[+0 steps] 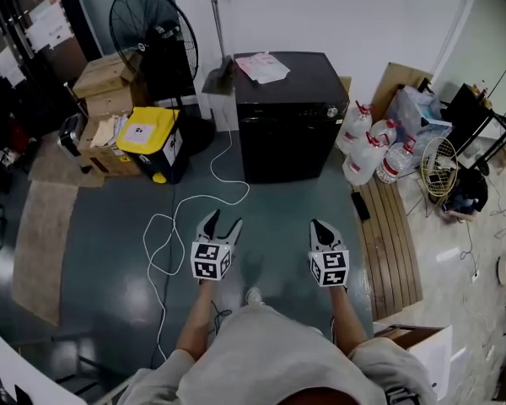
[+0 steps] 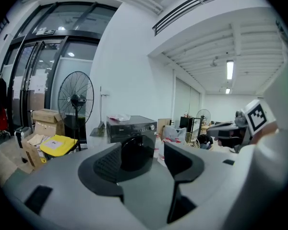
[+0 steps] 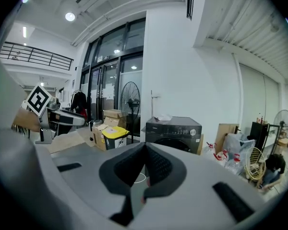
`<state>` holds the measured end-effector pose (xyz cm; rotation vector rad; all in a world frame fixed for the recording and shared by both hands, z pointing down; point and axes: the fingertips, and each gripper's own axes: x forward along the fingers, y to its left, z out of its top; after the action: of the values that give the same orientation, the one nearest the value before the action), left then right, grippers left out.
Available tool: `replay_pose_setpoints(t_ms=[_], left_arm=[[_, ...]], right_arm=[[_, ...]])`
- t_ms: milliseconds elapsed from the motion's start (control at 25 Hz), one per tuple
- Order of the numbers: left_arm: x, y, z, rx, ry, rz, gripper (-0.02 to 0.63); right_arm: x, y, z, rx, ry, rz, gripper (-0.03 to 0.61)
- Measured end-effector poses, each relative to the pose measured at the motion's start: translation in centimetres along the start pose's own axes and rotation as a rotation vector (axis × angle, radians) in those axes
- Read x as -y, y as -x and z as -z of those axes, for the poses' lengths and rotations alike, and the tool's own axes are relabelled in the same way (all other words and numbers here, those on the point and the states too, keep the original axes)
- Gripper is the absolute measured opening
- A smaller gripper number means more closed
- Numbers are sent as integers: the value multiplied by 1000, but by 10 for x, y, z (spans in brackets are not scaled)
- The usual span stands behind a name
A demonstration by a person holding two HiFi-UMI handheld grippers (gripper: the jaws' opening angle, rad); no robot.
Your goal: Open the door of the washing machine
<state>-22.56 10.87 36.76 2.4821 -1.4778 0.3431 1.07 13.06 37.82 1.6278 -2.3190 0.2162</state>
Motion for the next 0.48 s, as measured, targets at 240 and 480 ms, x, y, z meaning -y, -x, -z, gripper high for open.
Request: replay_pose_setpoints(t_ms=[240,480], left_arm=[[-40,-40,-14,5,-9,25,267],[-64,-64,-19,0,-14,42,267]], right_arm=[[0,-51,-17,0,5,16,-2],[-2,-76,-23,-18,12,29,-2]])
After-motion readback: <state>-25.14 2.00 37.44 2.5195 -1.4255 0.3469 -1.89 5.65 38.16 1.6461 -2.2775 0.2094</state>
